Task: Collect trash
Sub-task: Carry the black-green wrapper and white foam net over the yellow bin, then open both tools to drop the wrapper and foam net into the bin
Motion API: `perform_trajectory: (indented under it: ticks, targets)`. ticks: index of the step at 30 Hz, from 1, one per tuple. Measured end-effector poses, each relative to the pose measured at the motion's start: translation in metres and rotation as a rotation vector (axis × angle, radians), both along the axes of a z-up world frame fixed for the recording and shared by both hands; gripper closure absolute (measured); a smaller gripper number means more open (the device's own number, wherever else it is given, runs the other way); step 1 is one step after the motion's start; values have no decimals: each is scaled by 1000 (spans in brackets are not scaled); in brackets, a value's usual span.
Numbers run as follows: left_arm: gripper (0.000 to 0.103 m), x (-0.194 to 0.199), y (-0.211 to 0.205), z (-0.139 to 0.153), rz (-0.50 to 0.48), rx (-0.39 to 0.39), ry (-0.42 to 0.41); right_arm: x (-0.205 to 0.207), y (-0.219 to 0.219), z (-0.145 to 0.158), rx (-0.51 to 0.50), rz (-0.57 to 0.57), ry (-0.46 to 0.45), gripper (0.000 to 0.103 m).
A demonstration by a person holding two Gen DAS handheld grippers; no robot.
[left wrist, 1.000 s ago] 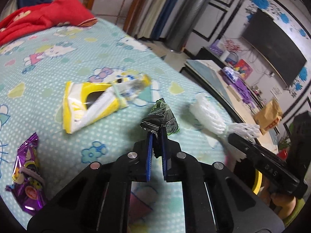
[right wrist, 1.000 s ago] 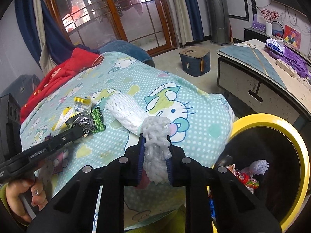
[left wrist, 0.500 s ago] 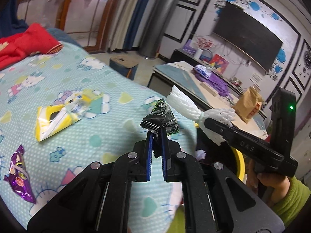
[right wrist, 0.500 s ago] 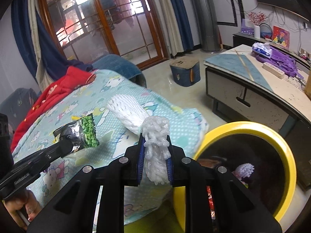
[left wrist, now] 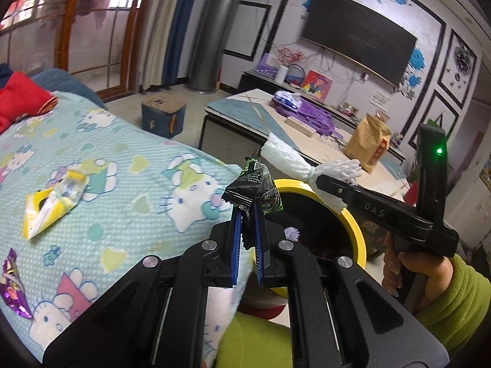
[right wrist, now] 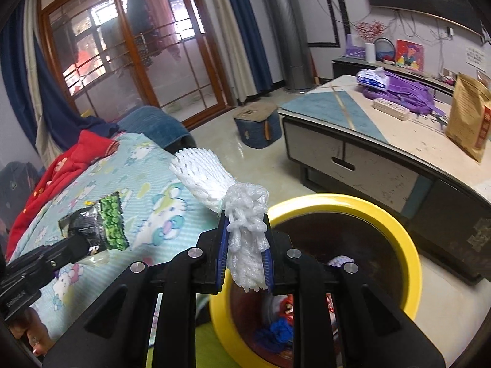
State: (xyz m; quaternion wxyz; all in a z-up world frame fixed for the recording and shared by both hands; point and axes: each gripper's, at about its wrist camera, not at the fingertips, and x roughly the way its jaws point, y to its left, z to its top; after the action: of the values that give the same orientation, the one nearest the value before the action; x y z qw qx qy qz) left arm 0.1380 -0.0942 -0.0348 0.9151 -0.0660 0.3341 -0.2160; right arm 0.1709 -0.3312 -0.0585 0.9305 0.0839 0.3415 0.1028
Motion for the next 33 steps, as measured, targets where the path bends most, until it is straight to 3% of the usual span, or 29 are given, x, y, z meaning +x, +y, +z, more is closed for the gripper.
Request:
perform_trajectory:
  ticks: [16, 26, 33]
  targets:
    - [99, -4, -61, -16, -151, 77, 0, -9, -51, -20, -2, -113, 57, 83]
    - [98, -2, -96, -37, -237, 120, 42, -6, -87, -37, 29, -185, 132, 79]
    - [97, 1, -117, -54, -279, 146, 84, -5, -104, -44, 66, -217, 155, 68]
